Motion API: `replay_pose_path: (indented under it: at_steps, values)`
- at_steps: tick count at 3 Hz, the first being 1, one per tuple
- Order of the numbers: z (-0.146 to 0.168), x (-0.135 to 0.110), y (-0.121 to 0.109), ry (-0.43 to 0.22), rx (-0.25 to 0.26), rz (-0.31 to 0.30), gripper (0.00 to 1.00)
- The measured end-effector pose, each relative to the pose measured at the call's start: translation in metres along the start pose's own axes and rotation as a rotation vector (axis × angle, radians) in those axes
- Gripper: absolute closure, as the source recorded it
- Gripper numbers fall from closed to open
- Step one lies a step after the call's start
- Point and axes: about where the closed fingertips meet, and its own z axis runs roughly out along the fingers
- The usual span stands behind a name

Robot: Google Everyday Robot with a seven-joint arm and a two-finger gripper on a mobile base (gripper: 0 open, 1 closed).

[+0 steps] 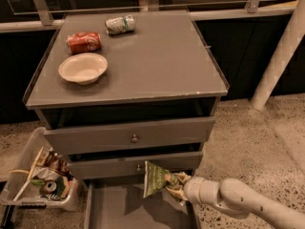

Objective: Place green jalapeno chip bag into bottom drawer

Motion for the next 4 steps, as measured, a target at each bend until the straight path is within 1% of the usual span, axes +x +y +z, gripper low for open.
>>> replay_pose_path:
  at_steps: [1, 2, 3, 4]
  values:
    - [0.032, 0.031, 0.006, -0.006, -0.087, 0.009, 1.0]
    - [0.08, 0.091, 0.028, 0.026, -0.136, 0.005, 1.0]
    - [0.08, 0.091, 0.028, 0.026, -0.136, 0.005, 1.0]
    - [0.097, 0.104, 0.033, 0.041, -0.14, 0.032, 1.0]
